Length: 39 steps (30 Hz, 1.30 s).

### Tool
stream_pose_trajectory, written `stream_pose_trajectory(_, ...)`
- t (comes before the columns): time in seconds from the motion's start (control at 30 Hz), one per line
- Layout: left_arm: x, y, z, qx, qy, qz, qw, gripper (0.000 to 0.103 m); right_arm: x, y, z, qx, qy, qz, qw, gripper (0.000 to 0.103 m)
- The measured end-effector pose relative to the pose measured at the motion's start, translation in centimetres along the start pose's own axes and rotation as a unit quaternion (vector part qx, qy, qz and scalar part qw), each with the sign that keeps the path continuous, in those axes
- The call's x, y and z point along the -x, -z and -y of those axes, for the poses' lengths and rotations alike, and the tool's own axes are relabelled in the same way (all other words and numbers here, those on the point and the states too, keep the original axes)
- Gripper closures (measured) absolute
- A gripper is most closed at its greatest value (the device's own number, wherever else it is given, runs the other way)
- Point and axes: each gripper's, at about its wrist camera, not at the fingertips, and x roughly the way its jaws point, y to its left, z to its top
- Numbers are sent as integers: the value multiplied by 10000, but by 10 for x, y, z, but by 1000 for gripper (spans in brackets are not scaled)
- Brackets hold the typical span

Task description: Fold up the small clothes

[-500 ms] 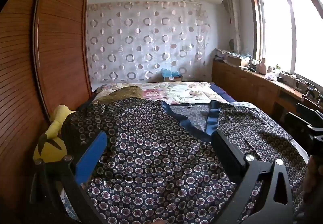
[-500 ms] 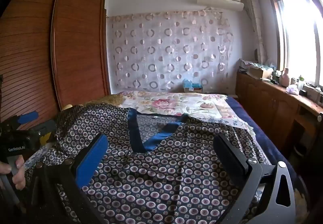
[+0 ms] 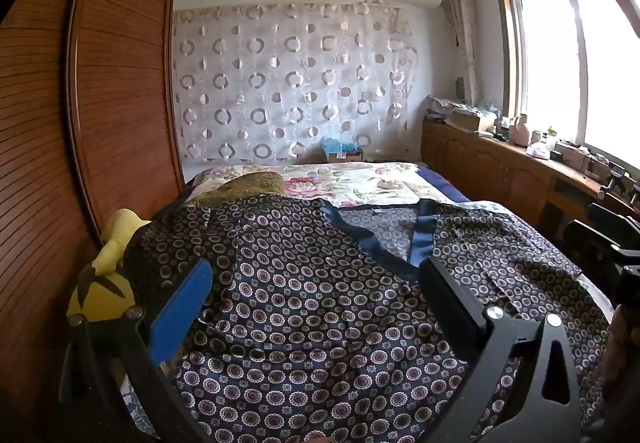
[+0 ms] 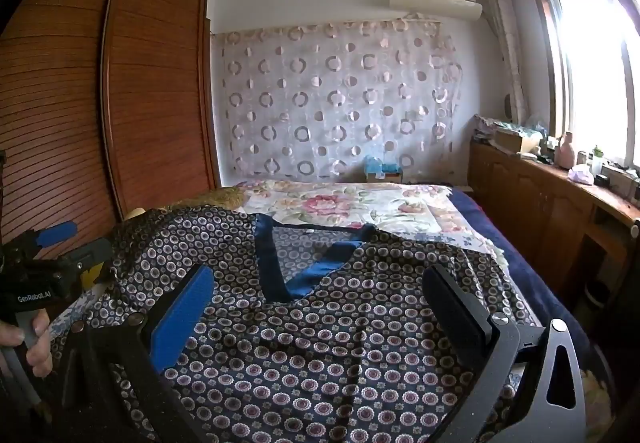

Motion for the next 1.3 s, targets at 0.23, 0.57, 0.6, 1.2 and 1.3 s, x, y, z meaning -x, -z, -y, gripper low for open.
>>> stream_pose_trajectory(0.23, 0, 0, 1, -17, 6, 8, 10000, 0, 2, 0, -3, 27, -16, 6, 10000, 0)
stream_pose_trajectory(0.57, 0, 0, 1, -19, 4, 4, 10000, 0, 0, 0, -2, 5, -27, -12, 10000, 0)
stream_pose_trajectory(0.6, 0, 0, 1, -18, 6, 1, 10000, 0, -1, 0, -2, 3, -28, -18, 10000, 0)
stream_pose_trajectory(1.2, 0, 0, 1, -27, -1, 4, 10000, 0, -1, 1, 0, -21, -41, -32, 10000, 0)
stream_pose_trajectory(1.3, 0, 0, 1, -20, 14, -2, 10000, 0, -1, 1, 0, -21, -44, -35, 10000, 0)
